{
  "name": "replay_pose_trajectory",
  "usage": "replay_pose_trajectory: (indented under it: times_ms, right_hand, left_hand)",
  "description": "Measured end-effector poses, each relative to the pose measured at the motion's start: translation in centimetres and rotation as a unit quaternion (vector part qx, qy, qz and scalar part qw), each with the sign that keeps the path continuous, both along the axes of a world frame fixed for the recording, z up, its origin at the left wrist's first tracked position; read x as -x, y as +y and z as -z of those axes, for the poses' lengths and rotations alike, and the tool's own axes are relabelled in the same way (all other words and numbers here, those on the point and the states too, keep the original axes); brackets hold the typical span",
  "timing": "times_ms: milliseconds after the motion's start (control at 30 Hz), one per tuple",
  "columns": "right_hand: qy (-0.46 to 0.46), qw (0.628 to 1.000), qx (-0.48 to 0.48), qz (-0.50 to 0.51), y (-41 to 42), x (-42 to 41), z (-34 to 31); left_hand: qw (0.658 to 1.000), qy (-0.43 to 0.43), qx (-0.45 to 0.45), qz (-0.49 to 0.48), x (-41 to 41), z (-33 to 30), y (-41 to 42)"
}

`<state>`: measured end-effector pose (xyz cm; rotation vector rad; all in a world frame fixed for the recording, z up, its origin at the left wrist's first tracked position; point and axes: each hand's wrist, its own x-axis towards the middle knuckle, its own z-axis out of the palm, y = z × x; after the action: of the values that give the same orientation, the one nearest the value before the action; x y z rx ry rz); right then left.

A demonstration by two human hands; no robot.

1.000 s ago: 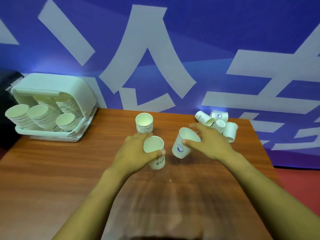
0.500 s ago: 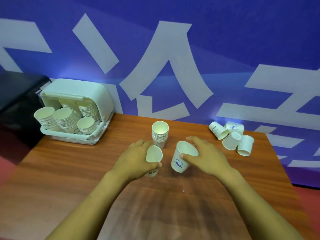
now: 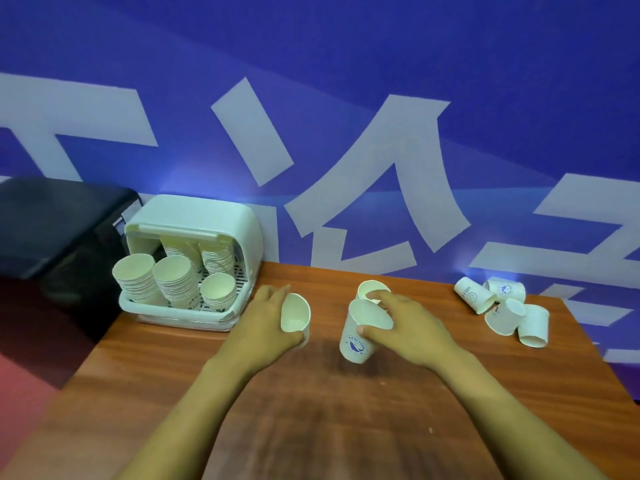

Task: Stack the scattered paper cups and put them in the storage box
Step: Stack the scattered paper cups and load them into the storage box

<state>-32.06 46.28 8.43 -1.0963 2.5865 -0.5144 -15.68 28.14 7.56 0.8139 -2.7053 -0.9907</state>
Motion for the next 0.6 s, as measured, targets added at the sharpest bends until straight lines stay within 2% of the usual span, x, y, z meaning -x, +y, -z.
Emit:
replay_pose_trajectory:
  times_ms: [133,267,600]
  right_hand:
    - [-0.016,1.000,0.010,-0.011,-6.8,-2.9,0.4]
    - [-0.039,0.999,0.030,-0.006,-12.4,-5.2,1.3]
    - [-0.060,0.997,-0.014,0.036,-15.3,-6.5,3.5]
  left_hand:
    - [0.999,0.017,-0.003,-0.049,-3.6,0.3,-6.8]
    - [0.996,0.021,0.051,-0.068,-6.0,0.4,-13.3]
    - [0.989,-0.004,0.147,-0.002,-4.2,2.7,-20.2]
